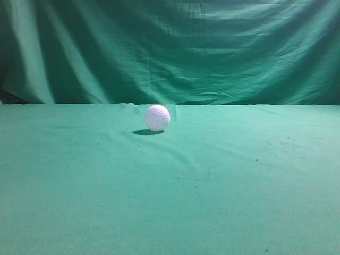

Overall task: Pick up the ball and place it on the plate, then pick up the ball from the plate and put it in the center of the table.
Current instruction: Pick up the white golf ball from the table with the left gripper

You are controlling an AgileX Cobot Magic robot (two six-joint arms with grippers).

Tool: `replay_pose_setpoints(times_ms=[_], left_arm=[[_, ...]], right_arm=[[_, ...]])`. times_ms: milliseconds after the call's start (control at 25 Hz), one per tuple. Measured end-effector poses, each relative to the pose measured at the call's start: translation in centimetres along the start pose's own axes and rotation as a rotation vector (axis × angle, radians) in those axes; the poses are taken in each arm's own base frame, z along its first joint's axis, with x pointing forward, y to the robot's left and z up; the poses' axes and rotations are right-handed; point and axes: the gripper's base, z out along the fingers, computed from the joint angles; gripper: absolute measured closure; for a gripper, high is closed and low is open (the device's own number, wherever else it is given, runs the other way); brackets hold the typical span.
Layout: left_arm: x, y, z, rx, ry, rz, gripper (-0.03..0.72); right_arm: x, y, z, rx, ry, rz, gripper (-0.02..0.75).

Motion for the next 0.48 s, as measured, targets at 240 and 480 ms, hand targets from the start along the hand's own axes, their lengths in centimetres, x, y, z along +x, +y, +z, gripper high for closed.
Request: replay_pose_setpoints(times_ms=[240,480], left_arm=[[0.0,0.0,0.0,0.0,0.0,0.0,0.688],[0.0,0.0,0.0,0.0,0.0,0.0,0.688]], right_arm=[[0.0,0.0,0.0,0.0,0.0,0.0,0.668],[0.0,0.0,0.0,0.0,0.0,0.0,0.668]])
